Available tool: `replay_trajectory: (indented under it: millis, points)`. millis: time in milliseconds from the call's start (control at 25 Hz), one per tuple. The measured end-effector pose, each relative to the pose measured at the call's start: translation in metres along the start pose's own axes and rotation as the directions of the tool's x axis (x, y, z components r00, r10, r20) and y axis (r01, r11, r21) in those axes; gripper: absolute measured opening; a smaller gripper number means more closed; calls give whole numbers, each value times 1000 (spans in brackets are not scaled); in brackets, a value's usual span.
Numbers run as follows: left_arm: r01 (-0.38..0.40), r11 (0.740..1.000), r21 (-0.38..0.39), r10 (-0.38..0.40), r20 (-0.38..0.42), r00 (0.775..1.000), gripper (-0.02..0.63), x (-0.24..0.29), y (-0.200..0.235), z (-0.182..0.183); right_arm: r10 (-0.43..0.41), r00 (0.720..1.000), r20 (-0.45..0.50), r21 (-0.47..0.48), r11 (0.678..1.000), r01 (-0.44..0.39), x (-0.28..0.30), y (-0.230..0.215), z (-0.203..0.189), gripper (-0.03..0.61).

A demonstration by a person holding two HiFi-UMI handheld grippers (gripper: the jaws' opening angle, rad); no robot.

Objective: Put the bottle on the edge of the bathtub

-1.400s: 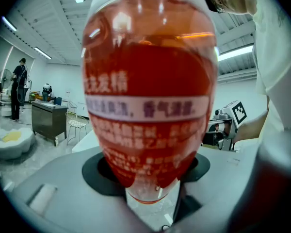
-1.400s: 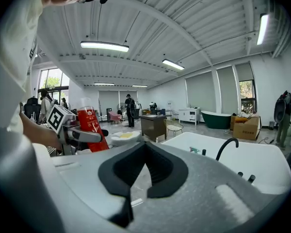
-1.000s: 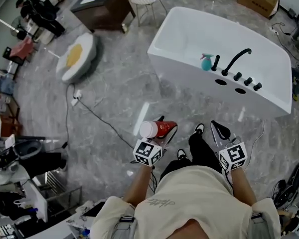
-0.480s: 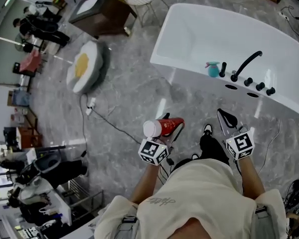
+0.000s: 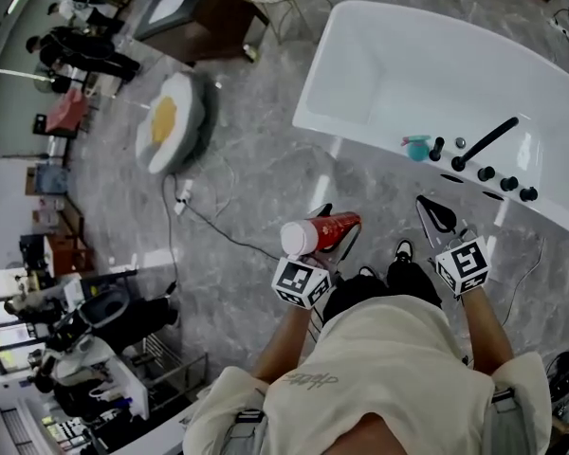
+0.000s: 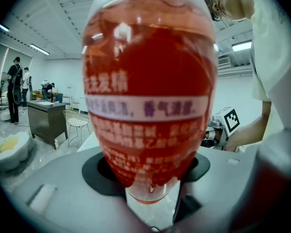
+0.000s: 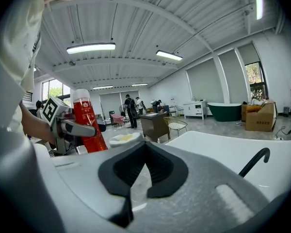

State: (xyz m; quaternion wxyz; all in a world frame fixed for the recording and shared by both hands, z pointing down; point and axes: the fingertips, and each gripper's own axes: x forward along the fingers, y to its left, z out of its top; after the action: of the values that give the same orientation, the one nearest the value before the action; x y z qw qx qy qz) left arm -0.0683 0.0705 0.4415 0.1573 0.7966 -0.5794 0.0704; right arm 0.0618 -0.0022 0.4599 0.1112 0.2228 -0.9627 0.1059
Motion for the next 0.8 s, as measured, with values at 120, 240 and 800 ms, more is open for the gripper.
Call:
replay_trajectory:
  millis: [120, 240, 800]
  points:
    - [-6, 999, 31, 7, -23, 1000, 299, 14, 10, -2, 2, 1000, -26, 16, 1000, -2, 14, -10, -4, 0]
    - [10, 999, 33, -9, -38, 999, 299, 29, 21, -6, -6, 999, -52, 31, 999, 7, 29, -20, -8, 0]
    - [255, 955, 152, -242, -99, 965, 298, 104, 112, -3, -147, 986, -83, -3, 989, 147, 116, -31, 37, 0]
